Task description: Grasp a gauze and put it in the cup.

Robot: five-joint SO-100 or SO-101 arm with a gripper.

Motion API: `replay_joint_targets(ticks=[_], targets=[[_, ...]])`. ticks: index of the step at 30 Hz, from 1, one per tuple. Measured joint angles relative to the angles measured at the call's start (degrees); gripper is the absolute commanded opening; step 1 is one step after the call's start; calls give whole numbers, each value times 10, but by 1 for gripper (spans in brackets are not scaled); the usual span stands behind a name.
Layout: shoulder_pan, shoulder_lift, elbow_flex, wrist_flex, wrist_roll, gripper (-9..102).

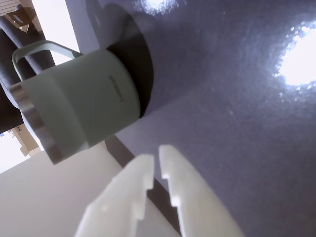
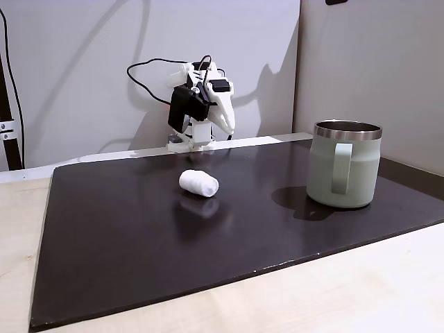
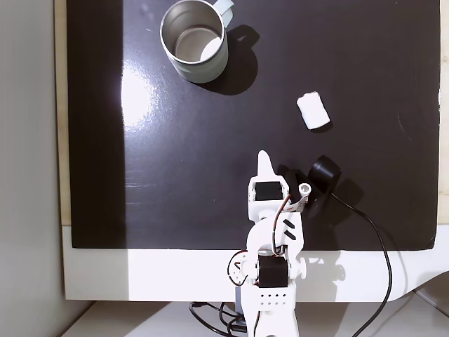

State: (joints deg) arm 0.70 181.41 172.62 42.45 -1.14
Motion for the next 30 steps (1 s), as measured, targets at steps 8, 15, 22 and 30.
replay_joint_targets(ticks=[8,15,22,30], targets=[[-7,0,0,0,-11,0],[-7,0,0,0,-11,0],[12,0,-10,28,22,0],[33,-170,-166,46,106,0]])
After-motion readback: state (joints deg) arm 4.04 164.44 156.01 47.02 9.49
